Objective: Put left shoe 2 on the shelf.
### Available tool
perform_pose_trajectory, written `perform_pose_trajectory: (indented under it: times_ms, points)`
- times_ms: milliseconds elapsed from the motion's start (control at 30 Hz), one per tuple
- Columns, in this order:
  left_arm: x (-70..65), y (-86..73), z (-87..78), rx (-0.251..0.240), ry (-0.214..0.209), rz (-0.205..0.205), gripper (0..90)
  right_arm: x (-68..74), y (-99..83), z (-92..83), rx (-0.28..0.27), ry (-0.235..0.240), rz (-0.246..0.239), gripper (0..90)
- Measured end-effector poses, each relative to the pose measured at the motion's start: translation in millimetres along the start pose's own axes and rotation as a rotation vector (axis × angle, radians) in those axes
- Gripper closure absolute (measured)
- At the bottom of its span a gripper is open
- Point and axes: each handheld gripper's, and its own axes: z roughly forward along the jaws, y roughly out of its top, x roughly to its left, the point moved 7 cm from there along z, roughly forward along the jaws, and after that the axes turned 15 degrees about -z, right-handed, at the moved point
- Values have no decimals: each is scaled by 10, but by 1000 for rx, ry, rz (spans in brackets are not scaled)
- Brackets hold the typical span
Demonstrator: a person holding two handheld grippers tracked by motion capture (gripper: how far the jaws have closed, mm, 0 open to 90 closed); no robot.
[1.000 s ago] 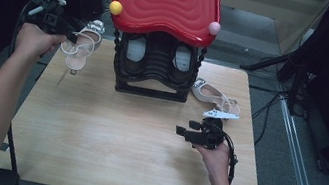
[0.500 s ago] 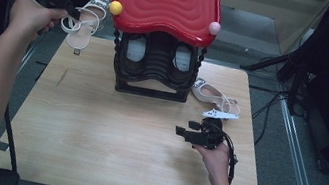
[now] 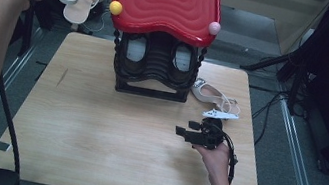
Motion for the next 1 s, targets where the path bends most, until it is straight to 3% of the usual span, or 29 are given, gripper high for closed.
perform_pose_trajectory:
  times_ms: [167,300,433,633,800,1000]
  points:
    - [-246,95,-254,-68,-21,29,837,-3,3,-6,-4,-5,-4,344]
    - [-420,146,-370,-83,-22,55,836,-5,4,-8,-5,-3,0,344]
    - [-685,192,-423,-87,-42,77,836,3,7,-9,-7,-2,-3,343]
    - [-1027,219,-266,-87,-108,87,835,1,11,-22,-13,0,-1,343]
    - [-1230,217,-42,-73,-130,90,835,5,9,-40,-15,4,5,343]
    - [-1405,227,202,-82,-120,104,833,0,3,-49,-19,4,2,343]
